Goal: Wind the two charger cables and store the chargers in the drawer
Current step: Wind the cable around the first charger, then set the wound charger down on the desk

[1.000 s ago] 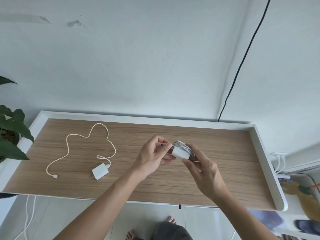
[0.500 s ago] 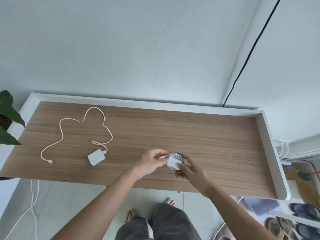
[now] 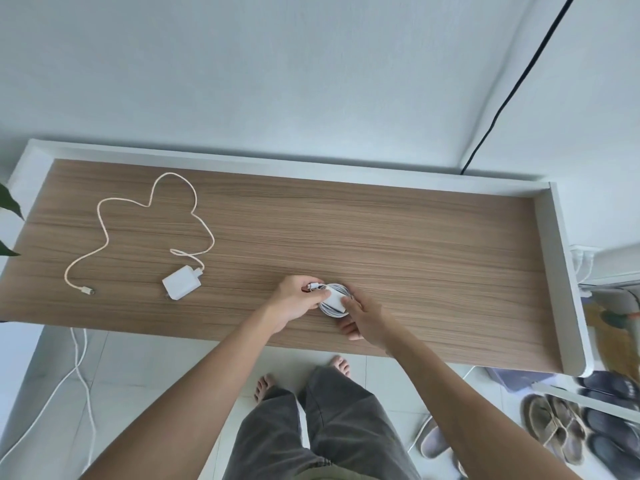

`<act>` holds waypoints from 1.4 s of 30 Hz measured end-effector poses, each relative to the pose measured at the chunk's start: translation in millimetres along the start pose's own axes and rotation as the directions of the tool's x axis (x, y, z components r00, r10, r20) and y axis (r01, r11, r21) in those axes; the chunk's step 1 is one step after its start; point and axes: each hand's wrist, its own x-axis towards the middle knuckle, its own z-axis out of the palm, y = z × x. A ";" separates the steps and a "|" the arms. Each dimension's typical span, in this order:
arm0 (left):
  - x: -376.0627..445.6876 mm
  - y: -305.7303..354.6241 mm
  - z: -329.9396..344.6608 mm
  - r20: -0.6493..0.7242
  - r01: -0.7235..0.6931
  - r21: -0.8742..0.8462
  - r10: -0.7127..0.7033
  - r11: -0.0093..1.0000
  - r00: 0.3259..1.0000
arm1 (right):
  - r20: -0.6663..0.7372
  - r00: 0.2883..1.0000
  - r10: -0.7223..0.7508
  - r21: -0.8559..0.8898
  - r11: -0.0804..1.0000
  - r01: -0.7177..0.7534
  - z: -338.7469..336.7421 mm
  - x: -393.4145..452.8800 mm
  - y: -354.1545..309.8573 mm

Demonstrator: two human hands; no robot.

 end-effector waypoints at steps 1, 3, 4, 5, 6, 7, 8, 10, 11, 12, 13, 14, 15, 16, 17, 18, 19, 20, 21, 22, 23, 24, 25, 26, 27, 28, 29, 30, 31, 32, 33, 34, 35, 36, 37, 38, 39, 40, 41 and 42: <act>0.0 -0.1 -0.8 0.001 0.001 -0.001 -0.001 1.000 1.000 | 0.004 1.000 -0.007 -0.014 1.000 0.007 -1.2 0.7 0.3; -1.0 -1.8 -2.1 -0.013 0.004 0.000 -0.004 1.000 1.000 | -0.003 1.000 -0.020 -0.010 1.000 0.020 -2.7 0.8 2.0; -0.9 -3.2 -1.8 -0.022 0.001 0.006 -0.001 1.000 1.000 | -0.013 0.999 -0.029 -0.006 1.000 0.029 -2.9 -0.7 2.4; -1.3 -4.2 -1.2 -0.027 -0.002 0.013 0.002 1.000 1.000 | -0.022 0.999 -0.040 0.001 0.999 0.040 -2.8 -1.9 3.2; -1.6 -4.8 -0.5 -0.030 -0.005 0.015 0.006 1.000 1.000 | -0.028 0.998 -0.048 0.012 0.999 0.048 -2.5 -3.1 3.8; -3.0 -3.5 -0.2 -0.033 -0.009 0.018 0.009 1.000 0.999 | -0.033 0.998 -0.054 0.026 0.998 0.055 -2.1 -4.1 4.1; -3.7 -2.5 0.3 -0.038 -0.016 0.015 0.016 1.000 0.999 | -0.039 0.998 -0.056 0.032 0.998 0.057 -2.1 -5.6 4.1; -5.9 -0.3 -0.9 -0.048 -0.028 0.011 0.029 1.000 0.998 | -0.048 0.997 -0.057 0.006 0.998 0.057 -3.7 -7.5 3.6; -7.8 1.8 -2.9 -0.053 -0.033 0.018 0.034 0.999 0.998 | -0.050 0.997 -0.058 -0.019 0.998 0.057 -5.2 -9.0 3.0; -8.8 2.8 -5.8 -0.057 -0.037 0.027 0.038 0.999 0.998 | -0.051 0.997 -0.058 -0.046 0.997 0.056 -7.4 -10.6 2.2; -9.8 3.6 -9.5 -0.059 -0.037 0.041 0.040 0.998 0.997 | -0.050 0.997 -0.058 -0.075 0.996 0.054 -9.8 -12.1 1.7; -11.2 3.8 -14.2 -0.062 -0.040 0.047 0.043 0.998 0.997 | -0.048 0.997 -0.055 -0.115 0.992 0.049 -12.5 -13.9 0.7; -13.1 4.1 -19.1 -0.064 -0.043 0.055 0.047 0.998 0.997 | -0.050 0.997 -0.054 -0.167 0.985 0.045 -15.2 -15.6 -0.4; -15.6 4.3 -25.0 -0.070 -0.050 0.062 0.054 0.997 0.996 | -0.058 0.997 -0.059 -0.225 0.973 0.045 -17.4 -17.6 -2.2; -19.3 5.4 -31.2 -0.080 -0.056 0.068 0.062 0.996 0.995 | -0.073 0.995 -0.070 -0.287 0.957 0.046 -19.7 -18.8 -4.2; -21.3 5.6 -36.8 -0.092 -0.061 0.072 0.067 0.996 0.993 | -0.097 0.992 -0.086 -0.345 0.937 0.047 -22.5 -20.0 -6.1; -24.1 4.9 -43.9 -0.115 -0.069 0.082 0.078 0.994 0.990 | -0.122 0.986 -0.111 -0.402 0.914 0.053 -24.1 -21.1 -9.6; -27.3 4.2 -51.7 -0.138 -0.072 0.099 0.085 0.993 0.987 | -0.146 0.979 -0.140 -0.452 0.890 0.060 -24.7 -22.3 -14.2; -30.4 3.3 -60.3 -0.165 -0.078 0.129 0.099 0.989 0.981 | -0.166 0.971 -0.170 -0.490 0.869 0.068 -24.3 -23.1 -19.7; -32.6 1.5 -69.6 -0.198 -0.091 0.165 0.123 0.982 0.972 | -0.184 0.963 -0.196 -0.512 0.855 0.076 -22.8 -23.5 -25.9; -33.1 -0.9 -78.3 -0.230 -0.102 0.200 0.148 0.975 0.962 | -0.197 0.956 -0.219 -0.522 0.849 0.087 -20.5 -23.6 -32.0; -34.5 -4.1 -88.3 -0.261 -0.111 0.215 0.166 0.970 0.951 | -0.202 0.950 -0.238 -0.531 0.842 0.098 -16.1 -22.9 -39.1; -37.0 -6.5 -97.3 -0.294 -0.110 0.234 0.178 0.966 0.939 | -0.199 0.947 -0.251 -0.540 0.835 0.108 -10.6 -21.6 -46.1; -40.7 -8.9 -106.8 -0.328 -0.101 0.270 0.190 0.958 0.925 | -0.187 0.947 -0.261 -0.550 0.827 0.119 -3.5 -20.4 -53.8; -46.5 -9.9 -116.3 -0.366 -0.087 0.332 0.214 0.939 0.906 | -0.174 0.947 -0.271 -0.559 0.818 0.132 4.1 -18.0 -61.1; -50.0 -12.6 -124.6 -0.405 -0.068 0.399 0.242 0.914 0.882 | -0.159 0.945 -0.285 -0.571 0.808 0.147 11.2 -15.5 -67.5; -54.4 -17.3 -135.3 -0.441 -0.041 0.449 0.262 0.892 0.858 | -0.143 0.943 -0.299 -0.585 0.795 0.164 21.4 -12.1 -74.4; -57.9 -20.6 -143.2 -0.466 -0.025 0.485 0.282 0.874 0.839 | -0.127 0.943 -0.309 -0.607 0.776 0.172 29.3 -9.5 -80.4; -60.4 -24.8 -151.7 -0.489 -0.010 0.509 0.298 0.861 0.820 | -0.104 0.943 -0.317 -0.634 0.751 0.183 38.1 -6.6 -85.7; -62.9 -30.4 -162.6 -0.506 -0.002 0.533 0.321 0.846 0.801 | -0.074 0.944 -0.321 -0.661 0.725 0.194 49.6 -4.0 -91.5; -64.6 -35.8 -172.0 -0.514 0.002 0.566 0.351 0.824 0.782 | -0.042 0.946 -0.322 -0.679 0.704 0.210 60.0 -1.8 -96.2; -65.0 -43.3 -183.1 -0.514 0.006 0.601 0.381 0.799 0.769 | -0.012 0.947 -0.321 -0.688 0.690 0.225 72.5 1.5 -100.5; -65.1 -49.8 -193.8 -0.509 0.012 0.632 0.403 0.775 0.761 | 0.006 0.948 -0.318 -0.692 0.683 0.234 84.8 5.2 -104.5; -64.0 -56.4 -203.5 -0.498 0.021 0.655 0.411 0.755 0.764 | 0.016 0.948 -0.317 -0.694 0.679 0.239 97.0 9.3 -107.8; -62.6 -62.4 -211.7 -0.478 0.025 0.677 0.413 0.736 0.775 | 0.023 0.947 -0.321 -0.695 0.676 0.246 108.9 14.2 -110.1; -60.8 -66.5 -217.5 -0.452 0.029 0.700 0.412 0.714 0.791 | 0.031 0.944 -0.328 -0.695 0.672 0.256 119.3 18.6 -112.0; -58.4 -70.3 -222.9 -0.426 0.034 0.720 0.402 0.693 0.810 | 0.042 0.941 -0.334 -0.694 0.668 0.268 130.5 23.3 -114.4; -56.2 -72.4 -226.8 -0.401 0.040 0.736 0.387 0.676 0.830 | 0.058 0.938 -0.340 -0.696 0.660 0.283 141.4 27.6 -117.9; -53.4 -74.8 -229.8 -0.379 0.041 0.746 0.373 0.664 0.847 | 0.081 0.935 -0.345 -0.705 0.643 0.298 151.8 31.2 -122.0; -50.1 -77.7 -232.3 -0.359 0.037 0.751 0.361 0.660 0.860 | 0.106 0.932 -0.347 -0.718 0.622 0.313 161.4 34.5 -125.8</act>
